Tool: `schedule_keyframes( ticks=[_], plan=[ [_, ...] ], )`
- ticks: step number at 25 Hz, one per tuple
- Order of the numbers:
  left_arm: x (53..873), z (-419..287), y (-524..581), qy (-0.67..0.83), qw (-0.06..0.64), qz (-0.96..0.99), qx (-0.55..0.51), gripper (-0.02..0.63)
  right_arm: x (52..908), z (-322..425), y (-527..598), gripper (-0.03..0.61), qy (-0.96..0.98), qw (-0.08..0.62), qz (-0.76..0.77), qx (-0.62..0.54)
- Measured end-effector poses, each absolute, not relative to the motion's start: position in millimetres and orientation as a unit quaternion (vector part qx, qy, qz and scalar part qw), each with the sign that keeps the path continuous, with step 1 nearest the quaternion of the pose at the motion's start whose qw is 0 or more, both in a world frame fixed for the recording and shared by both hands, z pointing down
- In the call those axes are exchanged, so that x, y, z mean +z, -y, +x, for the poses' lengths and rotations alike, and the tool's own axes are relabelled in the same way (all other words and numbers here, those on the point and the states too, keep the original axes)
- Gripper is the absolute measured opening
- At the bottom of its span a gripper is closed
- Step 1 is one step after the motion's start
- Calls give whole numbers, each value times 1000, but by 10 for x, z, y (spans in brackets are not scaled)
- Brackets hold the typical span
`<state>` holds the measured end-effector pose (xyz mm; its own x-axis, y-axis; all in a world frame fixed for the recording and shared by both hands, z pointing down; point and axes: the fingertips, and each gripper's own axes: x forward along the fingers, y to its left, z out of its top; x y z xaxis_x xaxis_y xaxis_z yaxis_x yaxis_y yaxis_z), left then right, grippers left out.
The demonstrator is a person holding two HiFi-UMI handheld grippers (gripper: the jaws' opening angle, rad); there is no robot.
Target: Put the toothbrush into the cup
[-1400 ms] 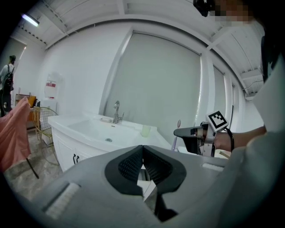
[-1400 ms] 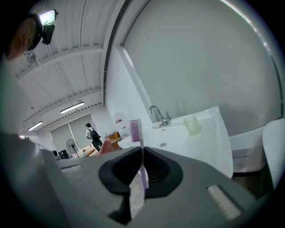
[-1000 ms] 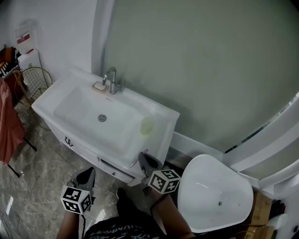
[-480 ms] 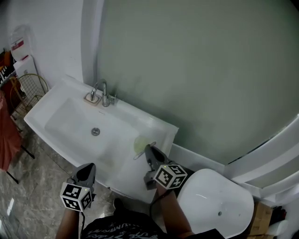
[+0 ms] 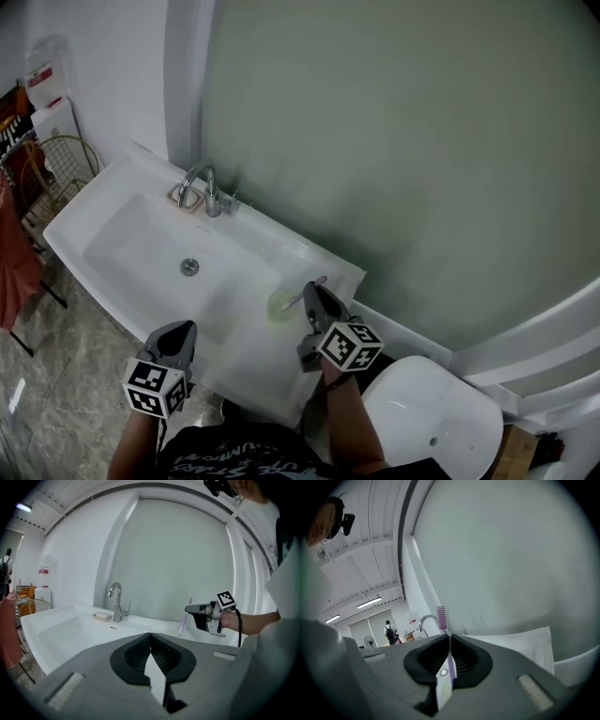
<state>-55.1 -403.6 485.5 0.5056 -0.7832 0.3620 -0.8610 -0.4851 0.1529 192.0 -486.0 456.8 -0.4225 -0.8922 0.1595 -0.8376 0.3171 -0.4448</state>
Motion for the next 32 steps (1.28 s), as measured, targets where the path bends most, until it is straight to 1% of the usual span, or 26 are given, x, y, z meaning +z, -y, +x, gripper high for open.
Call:
schedule_keyframes(
  ticks=[14,20,21,22,24,26,32],
  plan=[
    [5086,-403,4111,469,174,853,148,9,5295,1840,4944,18,-810,-8,-519,-274],
    [5105,-443,4012,469,174,854,146,9,5337,1839,4887,21,-806,-8,-523,-276],
    [5100,-437,4012,468,175,854,147,9,5333,1843,4903,34,-807,-9,-523,-275],
    [5096,-435,4008,467,176,854,148,11,5329,1844,4913,70,-807,-11,-522,-275],
    [5085,-438,3977,465,177,854,151,9,5317,1849,4908,77,-806,-14,-525,-273],
    [5063,-460,3943,464,177,855,150,9,5302,1862,4886,107,-803,-17,-531,-271],
    [5013,-569,3804,469,167,856,138,9,5245,1908,4697,135,-794,-16,-546,-266]
  ],
)
